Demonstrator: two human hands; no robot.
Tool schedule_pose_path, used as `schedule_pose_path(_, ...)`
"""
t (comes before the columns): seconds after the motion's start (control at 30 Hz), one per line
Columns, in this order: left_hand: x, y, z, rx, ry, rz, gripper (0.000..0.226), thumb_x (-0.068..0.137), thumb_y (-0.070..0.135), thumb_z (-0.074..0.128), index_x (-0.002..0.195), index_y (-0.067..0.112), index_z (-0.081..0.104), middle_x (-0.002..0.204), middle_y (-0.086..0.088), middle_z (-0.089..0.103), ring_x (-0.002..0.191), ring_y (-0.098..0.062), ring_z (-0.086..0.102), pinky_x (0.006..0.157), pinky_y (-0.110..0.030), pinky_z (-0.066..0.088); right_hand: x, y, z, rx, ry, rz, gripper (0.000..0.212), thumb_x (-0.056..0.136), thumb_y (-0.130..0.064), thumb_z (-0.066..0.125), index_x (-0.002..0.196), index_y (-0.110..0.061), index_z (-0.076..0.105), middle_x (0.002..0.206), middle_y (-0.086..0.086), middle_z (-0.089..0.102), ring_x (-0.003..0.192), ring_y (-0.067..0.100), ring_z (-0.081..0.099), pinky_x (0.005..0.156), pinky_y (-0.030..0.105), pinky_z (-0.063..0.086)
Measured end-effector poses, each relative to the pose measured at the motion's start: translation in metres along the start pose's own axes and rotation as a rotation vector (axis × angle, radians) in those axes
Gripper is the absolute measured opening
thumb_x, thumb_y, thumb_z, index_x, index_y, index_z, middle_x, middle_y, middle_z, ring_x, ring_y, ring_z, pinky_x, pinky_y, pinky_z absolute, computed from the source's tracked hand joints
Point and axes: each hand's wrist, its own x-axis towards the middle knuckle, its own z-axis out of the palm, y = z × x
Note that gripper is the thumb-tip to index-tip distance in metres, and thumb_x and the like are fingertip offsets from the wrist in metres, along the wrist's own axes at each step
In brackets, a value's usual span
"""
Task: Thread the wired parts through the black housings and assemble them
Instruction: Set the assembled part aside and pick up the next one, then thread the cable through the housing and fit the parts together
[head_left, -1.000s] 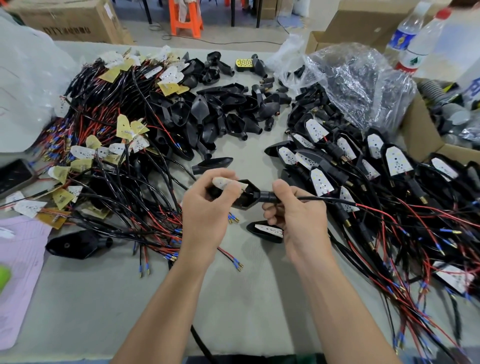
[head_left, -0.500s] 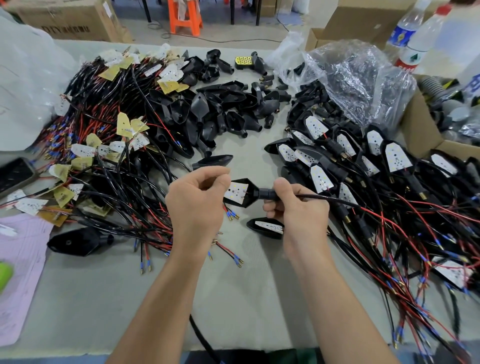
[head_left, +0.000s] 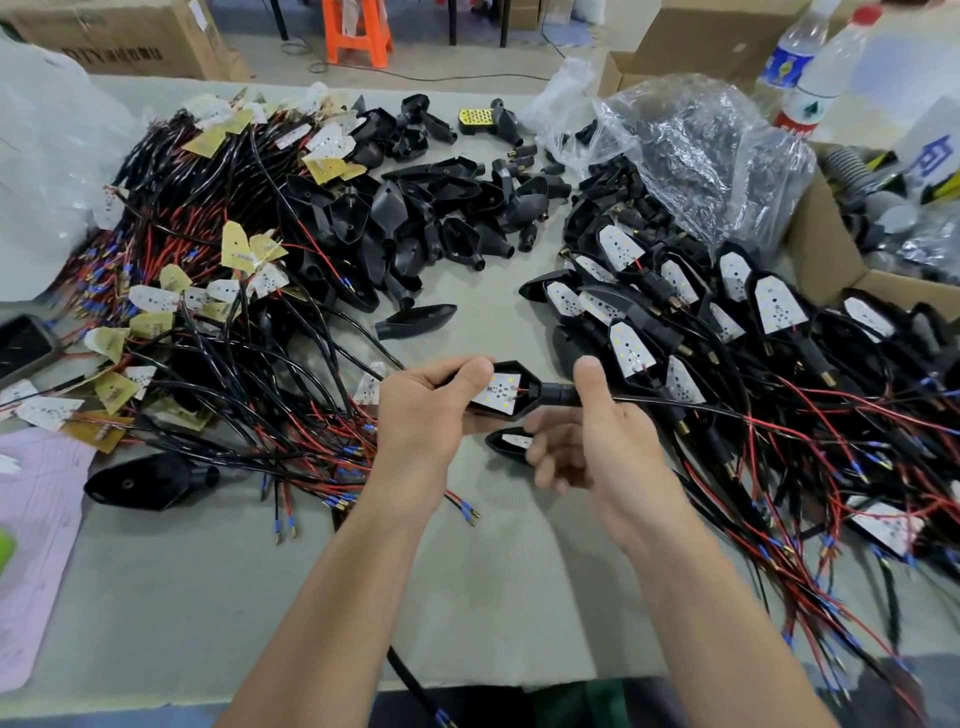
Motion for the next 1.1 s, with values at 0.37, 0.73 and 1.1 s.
schedule_pose_path(0.37,0.009,-0.016,0.045,0.185,-0.279,-0.055,0.016,0.088,0.018,0.079,0.104,0.021,0.08,0.091,0.004,0.077,0.072,-0.01,0.07,0.062,-0.023,0.057,-0.002,0.009,-0.048,-1.151,0.378,-0.551,0.039,0.083,-0.017,0.072,0.12,-0.029,0.07,0.104,0.005,0.07,0.101,0.03,0.058,0.085,0.038,0.046)
schedule_pose_path(0.73,0.005,-0.026,0.014,1.232,-0.358,0.202,0.053,0.07,0.036,0.085,0.119,0.045,0.069,0.111,0.02,0.068,0.09,-0.004,0.055,0.071,-0.022,0.04,0.014,0.053,-0.059,-0.821,0.543,-0.591,0.043,0.078,-0.009,0.08,0.119,-0.023,0.074,0.11,-0.003,0.063,0.112,0.02,0.057,0.101,0.014,0.031)
schedule_pose_path(1.1,0.014,-0.055,0.084,0.733,-0.098,0.329,0.067,0.075,0.005,0.073,0.139,0.019,0.061,0.131,0.001,0.066,0.119,-0.014,0.059,0.104,-0.019,0.039,0.019,0.052,-0.036,-0.859,0.555,-0.746,0.037,0.074,0.009,0.073,0.102,-0.015,0.08,0.126,0.004,0.072,0.118,0.027,0.057,0.106,0.027,0.032)
